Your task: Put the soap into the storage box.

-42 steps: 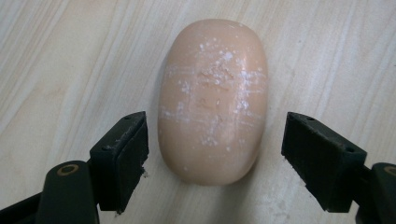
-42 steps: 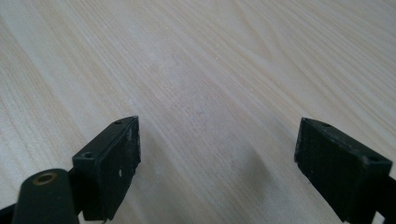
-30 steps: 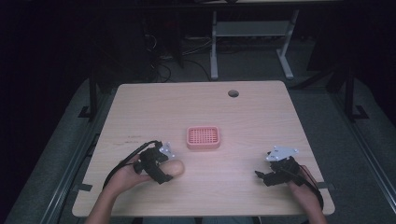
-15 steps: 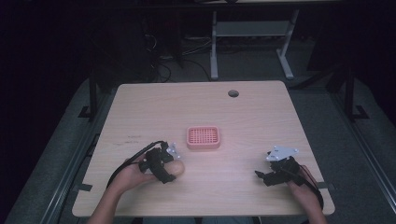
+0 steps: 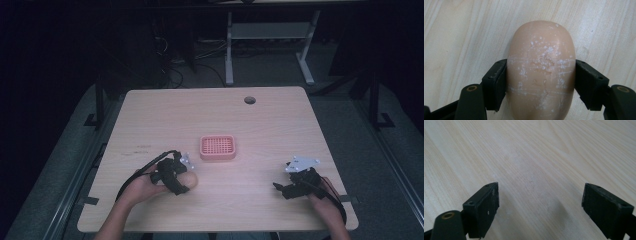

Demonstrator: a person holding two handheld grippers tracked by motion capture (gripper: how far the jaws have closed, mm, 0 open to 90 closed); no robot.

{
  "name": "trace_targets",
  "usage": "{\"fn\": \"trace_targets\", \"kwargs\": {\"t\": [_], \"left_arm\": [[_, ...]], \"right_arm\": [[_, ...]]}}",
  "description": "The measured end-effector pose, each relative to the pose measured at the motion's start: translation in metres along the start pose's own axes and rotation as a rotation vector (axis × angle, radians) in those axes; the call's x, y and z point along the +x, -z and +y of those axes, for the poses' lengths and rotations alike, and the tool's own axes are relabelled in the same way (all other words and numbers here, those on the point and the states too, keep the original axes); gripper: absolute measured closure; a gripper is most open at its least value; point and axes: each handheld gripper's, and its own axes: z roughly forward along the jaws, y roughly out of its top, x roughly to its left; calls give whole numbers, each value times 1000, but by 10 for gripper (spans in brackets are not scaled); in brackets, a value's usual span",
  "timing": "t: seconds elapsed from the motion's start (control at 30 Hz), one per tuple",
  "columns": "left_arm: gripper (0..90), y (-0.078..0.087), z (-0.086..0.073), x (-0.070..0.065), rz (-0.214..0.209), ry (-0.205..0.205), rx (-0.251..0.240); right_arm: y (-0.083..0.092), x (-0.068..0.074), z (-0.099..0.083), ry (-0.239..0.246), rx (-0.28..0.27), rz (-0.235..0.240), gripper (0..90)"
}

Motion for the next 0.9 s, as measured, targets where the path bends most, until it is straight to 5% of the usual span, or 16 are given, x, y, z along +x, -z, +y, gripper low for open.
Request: {"fn": "trace_targets", "kwargs": {"t": [0.9], "left_arm": [[317,11,10,15,-46,25,-55]], "right_arm": [[0,-1,0,-10,-10,3,138]]}}
